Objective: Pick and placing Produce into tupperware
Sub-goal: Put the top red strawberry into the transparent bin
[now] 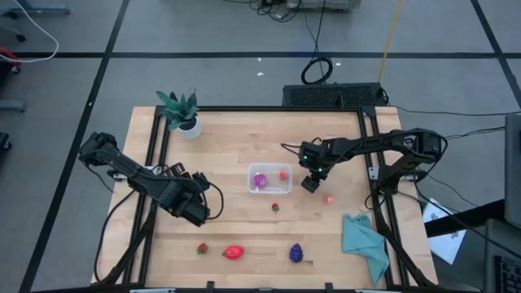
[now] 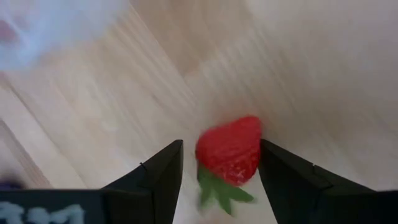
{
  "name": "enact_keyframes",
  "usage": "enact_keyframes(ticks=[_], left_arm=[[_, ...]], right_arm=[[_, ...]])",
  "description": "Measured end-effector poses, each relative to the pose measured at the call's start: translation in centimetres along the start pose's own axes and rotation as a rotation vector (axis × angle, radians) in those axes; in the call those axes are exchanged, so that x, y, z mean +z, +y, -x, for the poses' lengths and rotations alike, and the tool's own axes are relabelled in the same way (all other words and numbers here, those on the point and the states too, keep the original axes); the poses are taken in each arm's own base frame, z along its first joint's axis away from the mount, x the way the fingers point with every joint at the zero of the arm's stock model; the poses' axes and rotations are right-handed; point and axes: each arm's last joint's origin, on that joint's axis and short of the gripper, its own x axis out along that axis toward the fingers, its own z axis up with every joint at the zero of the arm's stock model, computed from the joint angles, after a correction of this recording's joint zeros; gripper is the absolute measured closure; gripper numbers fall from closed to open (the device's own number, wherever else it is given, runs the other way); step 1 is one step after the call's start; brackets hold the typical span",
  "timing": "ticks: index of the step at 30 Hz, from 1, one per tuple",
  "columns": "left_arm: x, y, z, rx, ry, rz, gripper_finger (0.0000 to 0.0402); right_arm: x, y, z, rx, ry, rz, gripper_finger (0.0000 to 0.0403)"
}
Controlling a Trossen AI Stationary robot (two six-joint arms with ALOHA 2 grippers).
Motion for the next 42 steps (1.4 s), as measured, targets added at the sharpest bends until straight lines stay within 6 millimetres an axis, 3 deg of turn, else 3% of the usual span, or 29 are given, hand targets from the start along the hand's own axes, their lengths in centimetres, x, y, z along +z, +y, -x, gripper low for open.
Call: enact_keyframes(ticks=[28,42], left_arm=[[0.03,-0.05,-0.02,-0.003,-0.002,0.001,0.0192],[0.12,-0.18,-0.02,-0.016,-0.010,-0.002,0.0192]], right_arm=[[0.01,0.03,0.13,0.001,-0.002,0.013,0.0212],[0.04,0.07,0.17,0.004,-0.005,0.022,0.0257]])
